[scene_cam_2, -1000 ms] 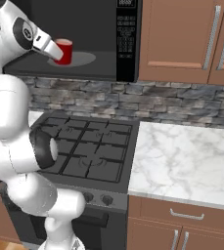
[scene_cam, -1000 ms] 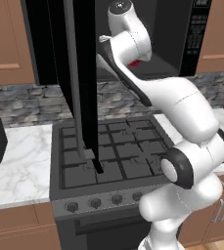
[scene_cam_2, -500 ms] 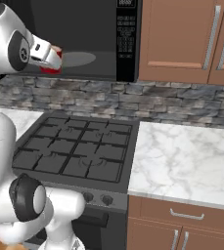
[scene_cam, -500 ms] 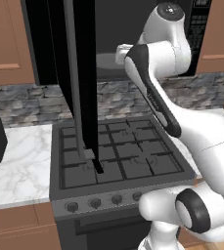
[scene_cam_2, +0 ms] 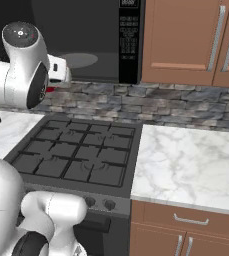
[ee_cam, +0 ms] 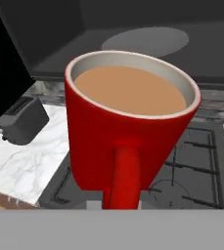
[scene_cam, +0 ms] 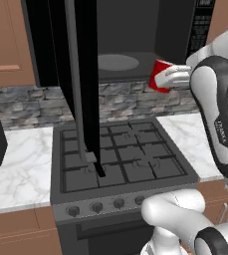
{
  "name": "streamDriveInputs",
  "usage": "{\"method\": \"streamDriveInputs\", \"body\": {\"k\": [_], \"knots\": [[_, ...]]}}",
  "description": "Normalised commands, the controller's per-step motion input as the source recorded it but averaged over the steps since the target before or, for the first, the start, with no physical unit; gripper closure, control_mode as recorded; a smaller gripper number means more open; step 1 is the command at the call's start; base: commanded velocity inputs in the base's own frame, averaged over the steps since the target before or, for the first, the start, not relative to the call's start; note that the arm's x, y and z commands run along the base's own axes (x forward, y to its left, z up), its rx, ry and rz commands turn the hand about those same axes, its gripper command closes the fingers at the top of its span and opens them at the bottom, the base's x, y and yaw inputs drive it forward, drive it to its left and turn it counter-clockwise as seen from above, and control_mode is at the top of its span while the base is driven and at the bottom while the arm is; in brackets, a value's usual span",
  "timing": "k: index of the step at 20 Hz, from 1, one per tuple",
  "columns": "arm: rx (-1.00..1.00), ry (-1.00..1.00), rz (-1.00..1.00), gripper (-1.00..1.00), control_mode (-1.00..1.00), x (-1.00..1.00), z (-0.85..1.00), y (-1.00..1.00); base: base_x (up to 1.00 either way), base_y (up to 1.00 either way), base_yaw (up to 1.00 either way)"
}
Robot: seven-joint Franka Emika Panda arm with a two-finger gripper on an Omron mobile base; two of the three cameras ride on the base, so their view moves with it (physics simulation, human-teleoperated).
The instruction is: Pick the cup of tea, navigate to the dining table, and place it on the saucer.
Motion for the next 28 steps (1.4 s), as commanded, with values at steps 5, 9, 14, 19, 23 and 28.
{"method": "streamDriveInputs", "body": {"k": [5, 9, 14, 19, 23, 28], "knots": [[0.00, -0.02, 0.32, 1.00, -1.00, -1.00, -0.04, -0.34, 0.00, 0.00, 0.00], [-0.04, -0.01, 0.25, 1.00, -1.00, -0.98, -0.09, -0.05, 0.00, 0.00, 0.00], [-0.07, 0.00, 0.10, 1.00, -1.00, -0.30, -0.04, 0.00, 0.00, 0.00, 0.00], [-0.01, 0.00, 0.02, 1.00, -1.00, 0.00, 0.00, 0.00, 0.00, 0.00, 0.00], [0.00, 0.00, 0.00, 1.00, -1.00, 0.00, 0.00, 0.00, 0.00, 0.00, 0.00], [0.00, 0.00, 0.00, 1.00, -1.00, -0.16, 0.00, 0.00, 0.00, 0.00, 0.00]]}}
